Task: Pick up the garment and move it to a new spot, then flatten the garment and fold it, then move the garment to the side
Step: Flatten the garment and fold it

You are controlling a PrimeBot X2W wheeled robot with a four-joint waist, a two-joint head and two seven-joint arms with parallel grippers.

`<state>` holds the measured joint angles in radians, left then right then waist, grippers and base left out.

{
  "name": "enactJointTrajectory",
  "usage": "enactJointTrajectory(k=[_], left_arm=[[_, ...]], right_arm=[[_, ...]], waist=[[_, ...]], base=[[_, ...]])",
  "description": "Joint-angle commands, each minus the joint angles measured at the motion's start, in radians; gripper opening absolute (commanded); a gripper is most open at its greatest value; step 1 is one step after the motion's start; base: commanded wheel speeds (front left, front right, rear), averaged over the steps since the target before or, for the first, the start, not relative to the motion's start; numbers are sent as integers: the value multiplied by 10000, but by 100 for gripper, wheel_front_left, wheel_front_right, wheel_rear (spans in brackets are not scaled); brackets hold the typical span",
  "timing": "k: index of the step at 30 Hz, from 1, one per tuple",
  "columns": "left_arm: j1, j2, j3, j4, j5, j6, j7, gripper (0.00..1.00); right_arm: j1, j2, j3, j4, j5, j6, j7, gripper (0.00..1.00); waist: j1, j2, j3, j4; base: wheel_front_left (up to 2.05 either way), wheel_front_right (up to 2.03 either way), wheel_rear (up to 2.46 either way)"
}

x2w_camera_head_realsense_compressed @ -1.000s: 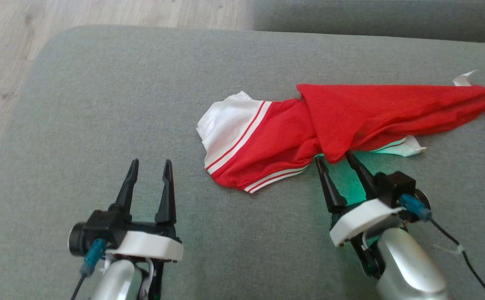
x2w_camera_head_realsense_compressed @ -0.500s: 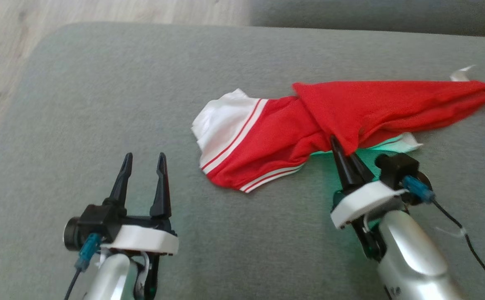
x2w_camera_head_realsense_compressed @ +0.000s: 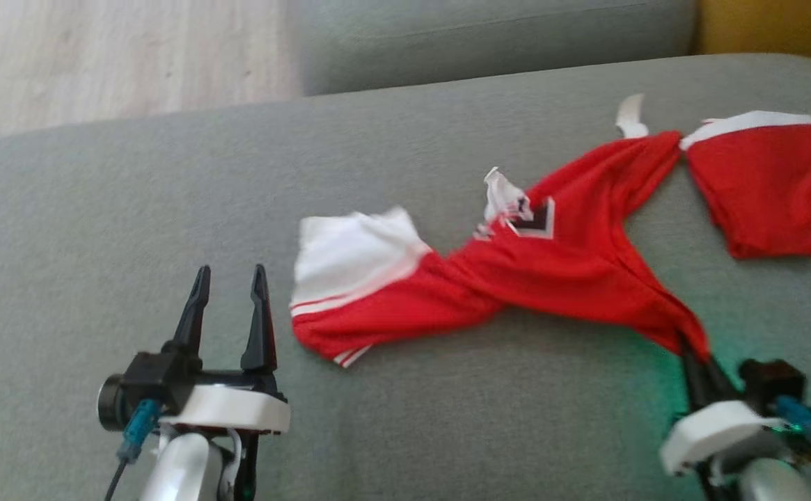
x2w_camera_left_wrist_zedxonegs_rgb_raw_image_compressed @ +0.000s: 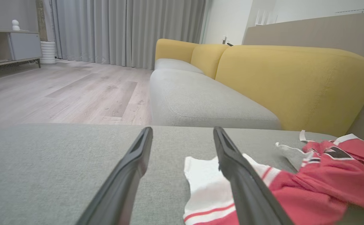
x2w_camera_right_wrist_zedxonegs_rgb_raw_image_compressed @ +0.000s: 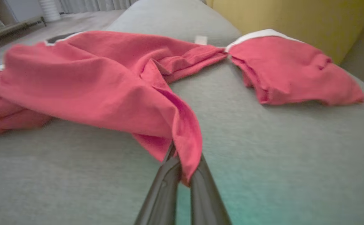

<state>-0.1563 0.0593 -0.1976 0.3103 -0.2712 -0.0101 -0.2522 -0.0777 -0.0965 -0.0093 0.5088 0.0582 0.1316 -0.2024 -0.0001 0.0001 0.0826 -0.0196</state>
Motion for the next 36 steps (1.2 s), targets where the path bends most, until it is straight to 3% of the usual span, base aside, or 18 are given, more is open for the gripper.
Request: enactJointTrajectory(k=[1, 7, 8, 9, 16, 21, 27, 32, 36], left_arm=[[-296, 38, 343, -263, 113, -32, -95, 100], [-344, -29, 263, -144, 148, -74, -95, 100], [-352, -37, 243, -129, 148, -90, -95, 100], [-361, -43, 232, -125, 150, -101, -95, 100], [-357, -67, 214, -72, 175, -137, -95, 100], [-381, -76, 198, -68, 174, -137, -95, 100], [-460, -86, 28, -69, 141, -158, -95, 100], [-641, -88, -180, -41, 8, -148, -95, 100], [-780, -89, -484, 7, -172, -91, -95, 100]], right_arm=[[-6, -174, -106, -407, -254, -9, 145, 0], [295, 50, -1768, -729, -1364, -9, 906, 0], [275, 126, -2022, -825, -1545, -9, 892, 95], [232, 213, -2235, -918, -1658, -9, 857, 100], [-175, 454, -1931, -1574, -1274, -9, -41, 100], [-298, 459, -872, -2113, -335, -9, -463, 100], [-586, 461, 1373, -2721, 331, -9, -577, 100], [-1702, 462, 2626, -1610, 639, -9, 791, 100], [-2771, 462, 2891, -28, 832, -9, 2189, 100]], waist=[[1, -1, -189, -249], [1, -1, -345, -236], [1, -1, -362, -191], [1, -1, -372, -138], [1, -1, -407, 249], [1, -1, -372, 458], [1, -1, -54, 898], [1, -1, 251, 1299], [1, -1, 409, 1664]], base=[[0, 0, 0], [0, 0, 0], [0, 0, 0], [0, 0, 0], [0, 0, 0], [0, 0, 0], [0, 0, 0], [0, 0, 0], [0, 0, 0]])
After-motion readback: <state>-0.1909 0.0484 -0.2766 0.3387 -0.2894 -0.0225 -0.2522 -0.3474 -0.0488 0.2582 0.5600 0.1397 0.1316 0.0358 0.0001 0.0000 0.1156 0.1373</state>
